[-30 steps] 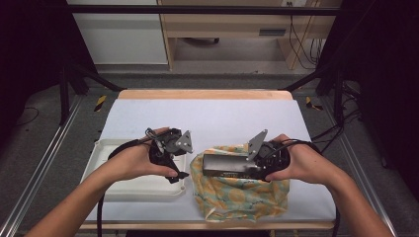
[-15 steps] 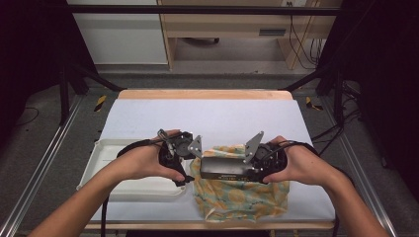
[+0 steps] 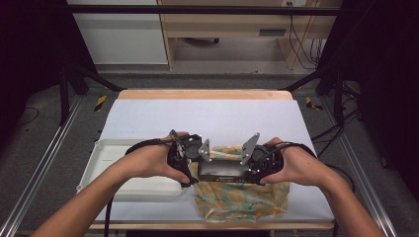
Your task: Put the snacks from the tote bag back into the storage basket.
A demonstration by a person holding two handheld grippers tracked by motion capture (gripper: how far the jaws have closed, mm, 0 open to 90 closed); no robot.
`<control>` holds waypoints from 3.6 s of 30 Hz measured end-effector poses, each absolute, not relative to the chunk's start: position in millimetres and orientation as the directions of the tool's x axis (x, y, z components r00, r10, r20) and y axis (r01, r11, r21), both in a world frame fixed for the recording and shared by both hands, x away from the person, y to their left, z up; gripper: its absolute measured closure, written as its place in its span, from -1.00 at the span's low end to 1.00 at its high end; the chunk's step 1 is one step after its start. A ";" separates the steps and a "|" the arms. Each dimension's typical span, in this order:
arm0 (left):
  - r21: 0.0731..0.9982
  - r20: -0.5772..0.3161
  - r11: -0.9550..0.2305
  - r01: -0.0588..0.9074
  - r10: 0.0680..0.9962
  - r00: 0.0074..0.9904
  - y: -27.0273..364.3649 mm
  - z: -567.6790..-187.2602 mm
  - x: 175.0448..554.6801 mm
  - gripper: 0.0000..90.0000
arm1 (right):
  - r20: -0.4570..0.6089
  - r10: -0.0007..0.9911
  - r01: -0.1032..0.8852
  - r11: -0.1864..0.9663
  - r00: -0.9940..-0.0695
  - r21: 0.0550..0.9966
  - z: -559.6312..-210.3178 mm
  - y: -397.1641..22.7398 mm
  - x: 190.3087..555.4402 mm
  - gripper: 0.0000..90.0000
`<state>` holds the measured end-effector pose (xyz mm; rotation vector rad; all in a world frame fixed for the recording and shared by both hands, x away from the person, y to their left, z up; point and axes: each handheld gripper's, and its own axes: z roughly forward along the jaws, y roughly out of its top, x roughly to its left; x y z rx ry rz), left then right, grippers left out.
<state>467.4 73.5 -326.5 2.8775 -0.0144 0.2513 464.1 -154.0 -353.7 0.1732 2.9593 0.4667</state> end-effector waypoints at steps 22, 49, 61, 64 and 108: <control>0.194 0.120 -0.978 -0.082 -0.060 0.991 43.0 -339.9 472.3 -0.55 | -0.141 0.096 0.047 0.946 -0.985 0.320 -342.5 -149.5 457.3 -0.04; 0.146 0.093 -0.984 -0.098 -0.085 0.992 36.9 -349.2 474.6 -0.05 | -0.151 0.087 0.038 0.952 -0.985 0.302 -345.1 -143.5 454.3 -0.04; 0.144 0.119 -0.984 -0.103 -0.087 0.989 35.8 -340.7 473.9 -0.03 | -0.160 0.099 0.045 0.947 -0.982 0.317 -342.3 -146.2 454.1 -0.08; 0.148 0.126 -0.984 -0.095 -0.076 0.989 35.6 -339.0 474.3 -0.03 | -0.162 0.102 0.046 0.948 -0.982 0.316 -341.0 -146.5 453.8 -0.22; 0.179 0.183 -0.983 0.031 0.064 0.981 162.3 -302.2 511.9 -0.03 | -0.231 0.600 0.389 0.719 -0.766 0.575 -366.5 -273.0 448.9 -0.85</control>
